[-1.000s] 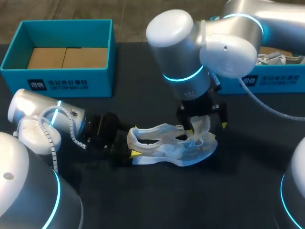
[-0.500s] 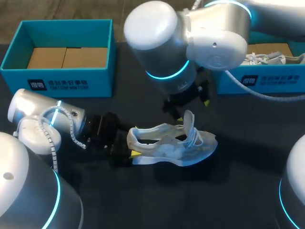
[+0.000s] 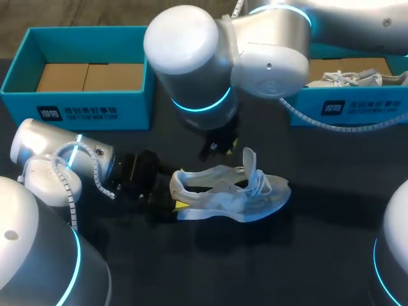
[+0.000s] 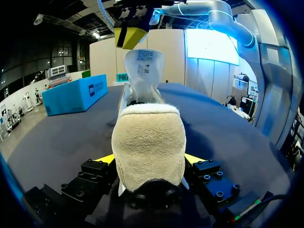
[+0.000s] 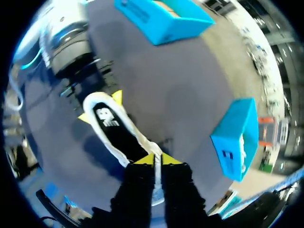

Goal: Take the shoe out of the shoebox, open the shoe tongue, remove and reinsert the insole, then place the shoe into the shoebox

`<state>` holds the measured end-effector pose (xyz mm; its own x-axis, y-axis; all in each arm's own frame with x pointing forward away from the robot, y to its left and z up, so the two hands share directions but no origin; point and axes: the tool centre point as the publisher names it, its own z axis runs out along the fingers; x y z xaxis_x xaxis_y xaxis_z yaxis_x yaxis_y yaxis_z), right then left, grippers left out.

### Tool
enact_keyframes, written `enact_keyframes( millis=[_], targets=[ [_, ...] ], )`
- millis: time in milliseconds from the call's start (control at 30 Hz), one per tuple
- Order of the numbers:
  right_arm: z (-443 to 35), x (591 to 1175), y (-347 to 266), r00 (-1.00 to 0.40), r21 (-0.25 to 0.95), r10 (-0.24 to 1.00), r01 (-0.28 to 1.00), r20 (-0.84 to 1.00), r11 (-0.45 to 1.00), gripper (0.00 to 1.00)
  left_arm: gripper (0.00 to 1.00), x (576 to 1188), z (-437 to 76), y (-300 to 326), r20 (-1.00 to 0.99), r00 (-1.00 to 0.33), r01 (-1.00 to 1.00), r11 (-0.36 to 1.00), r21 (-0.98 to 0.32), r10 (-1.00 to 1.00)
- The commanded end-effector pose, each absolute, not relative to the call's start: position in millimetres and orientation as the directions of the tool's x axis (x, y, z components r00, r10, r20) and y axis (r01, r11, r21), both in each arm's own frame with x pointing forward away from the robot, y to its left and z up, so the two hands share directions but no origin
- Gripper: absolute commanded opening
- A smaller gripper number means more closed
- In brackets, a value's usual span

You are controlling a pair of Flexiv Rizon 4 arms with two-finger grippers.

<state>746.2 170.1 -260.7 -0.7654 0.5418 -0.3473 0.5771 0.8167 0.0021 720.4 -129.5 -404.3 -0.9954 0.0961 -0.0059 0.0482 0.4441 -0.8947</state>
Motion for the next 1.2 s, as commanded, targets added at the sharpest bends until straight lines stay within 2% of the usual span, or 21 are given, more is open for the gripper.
enact_keyframes(
  millis=[33, 267, 1033, 1200],
  targets=[
    [-270.8, 747.0, 169.0, -0.851, -0.009, 0.440, 0.462, -0.289, 0.887, 0.00, 0.00, 720.7, -407.6, -130.0, -0.006, -0.995, 0.048, 0.447, -0.893, 0.096],
    [-296.9, 735.5, 185.7, -0.910, -0.027, 0.364, 0.377, -0.199, 0.926, 0.00, 0.00, 720.7, -407.6, -130.0, -0.006, -0.995, 0.048, 0.447, -0.893, 0.096],
    [-296.9, 735.5, 185.7, -0.910, -0.027, 0.364, 0.377, -0.199, 0.926, 0.00, 0.00, 720.7, -407.6, -130.0, -0.006, -0.995, 0.048, 0.447, -0.893, 0.096],
    [-314.1, 729.1, 192.6, -0.927, -0.017, 0.331, 0.339, -0.177, 0.940, 0.00, 0.00, 720.7, -407.6, -130.0, -0.006, -0.995, 0.048, 0.447, -0.893, 0.096]
  ],
)
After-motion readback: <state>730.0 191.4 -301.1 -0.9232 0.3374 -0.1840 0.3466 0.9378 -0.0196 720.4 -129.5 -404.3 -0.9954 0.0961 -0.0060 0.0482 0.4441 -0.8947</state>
